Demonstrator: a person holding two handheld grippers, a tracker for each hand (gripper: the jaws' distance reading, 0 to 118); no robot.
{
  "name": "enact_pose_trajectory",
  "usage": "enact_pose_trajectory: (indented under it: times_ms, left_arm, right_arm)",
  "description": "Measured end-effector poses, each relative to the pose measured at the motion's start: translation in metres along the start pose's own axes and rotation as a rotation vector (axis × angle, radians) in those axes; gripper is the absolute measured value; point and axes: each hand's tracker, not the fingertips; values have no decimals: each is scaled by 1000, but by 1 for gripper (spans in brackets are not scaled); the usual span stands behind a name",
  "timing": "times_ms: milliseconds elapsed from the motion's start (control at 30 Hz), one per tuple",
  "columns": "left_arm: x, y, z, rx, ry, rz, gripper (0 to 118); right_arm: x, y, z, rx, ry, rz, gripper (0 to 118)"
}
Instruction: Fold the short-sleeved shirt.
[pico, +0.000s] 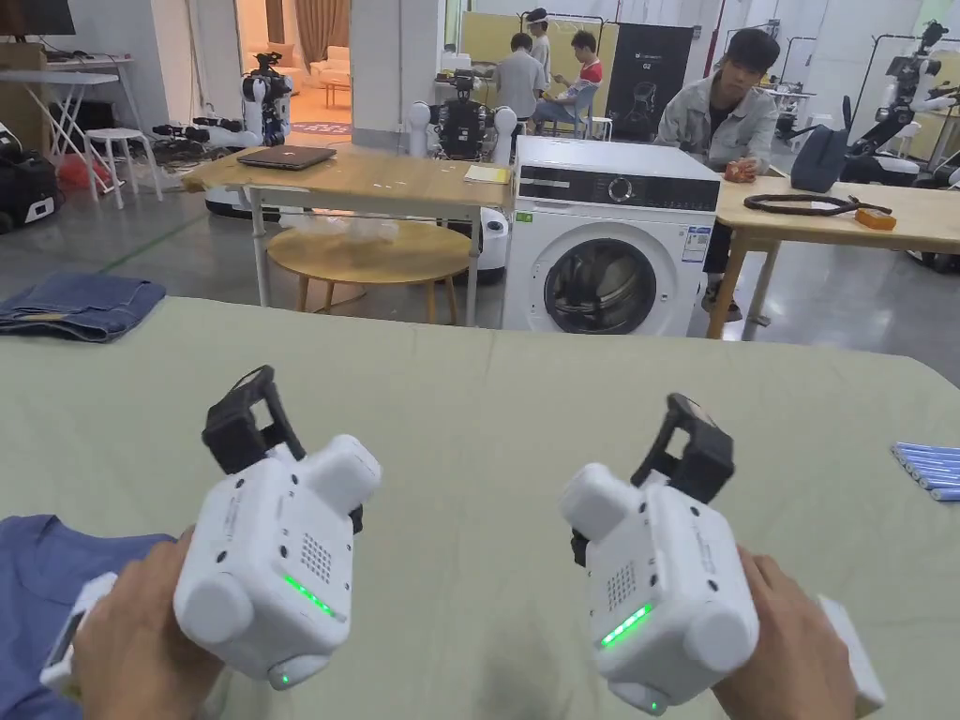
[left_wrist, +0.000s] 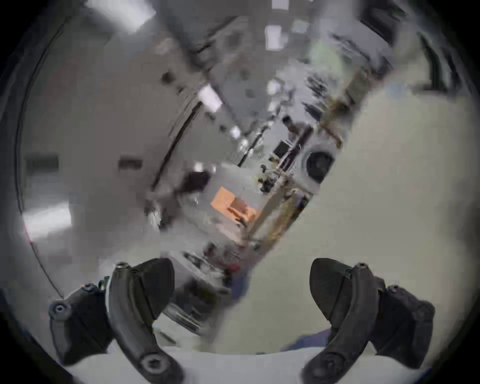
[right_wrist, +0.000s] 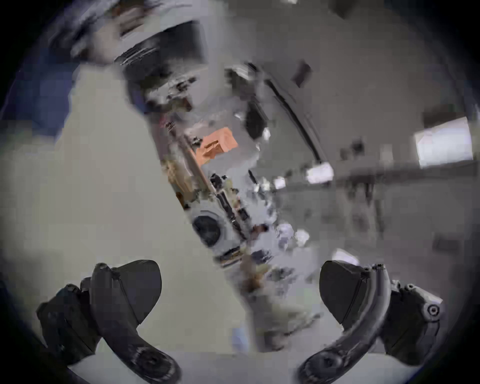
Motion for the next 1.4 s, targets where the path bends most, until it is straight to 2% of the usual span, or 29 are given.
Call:
enact_pose_trajectory:
  times_ms: [33, 100, 167, 200, 300, 333, 467, 533, 600, 733, 767, 800, 833, 867, 900, 933, 967, 1000, 1167, 1400]
  left_arm:
    - [4, 0, 0, 27, 20, -90, 106]
    - [7, -2, 1, 43, 45, -181, 106]
    - [5, -2, 1, 47, 28, -139, 106]
    - [2, -1, 1, 44, -2, -62, 106]
    - [-18, -3, -2, -40, -123, 367, 106]
    - [-26, -7, -3, -58, -170, 564, 106]
    - [-40, -26, -4, -89, -204, 1090, 106]
    - [-44, -27, 8, -74, -198, 1238, 106]
    - [-43, -29, 13, -70, -170, 1271, 106]
    - [-40, -28, 8, -61, -174, 1230, 107]
    - [-39, -27, 6, -60, -176, 1218, 104]
    - [-39, -26, 5, -56, -180, 1206, 97]
    - [-40, -26, 6, -45, -183, 1193, 82]
    - [-40, -24, 6, -37, -182, 1180, 69]
    - [-39, -22, 5, -45, -173, 1162, 52]
    - [-40, -20, 3, -48, -175, 1156, 25]
    - [-40, -20, 2, -47, -185, 1152, 6]
    - [-40, -18, 2, -53, -172, 1141, 0]
    - [-38, -13, 5, -59, -155, 1131, 0]
    - [-42, -23, 5, -105, -173, 1153, 0]
  right_arm:
    - [-6, -2, 0, 14, -11, 88, 118]
    - [-11, -3, 0, 29, -33, 169, 118]
    - [-11, -6, 2, 41, -54, 159, 118]
    - [-10, -4, 2, 33, -60, 118, 118]
    - [9, 0, 2, -60, 48, -261, 118]
    - [16, 0, 1, -99, 90, -431, 118]
    - [32, -16, -6, -231, 155, -956, 118]
    - [33, -24, -7, -261, 154, -1126, 118]
    - [31, -30, -7, -290, 130, -1197, 118]
    - [28, -33, -2, -288, 122, -1213, 118]
    - [28, -33, -2, -288, 121, -1212, 118]
    - [27, -30, -1, -290, 117, -1199, 118]
    - [27, -28, 0, -290, 107, -1187, 115]
    - [28, -28, 1, -281, 105, -1186, 106]
    - [28, -27, 3, -273, 102, -1183, 89]
    - [29, -23, 4, -268, 88, -1173, 54]
    - [29, -21, 4, -263, 79, -1165, 19]
    - [30, -21, 3, -260, 81, -1163, 0]
    - [36, -22, 5, -259, 71, -1191, 0]
    - [39, -19, 12, -287, 111, -1226, 0]
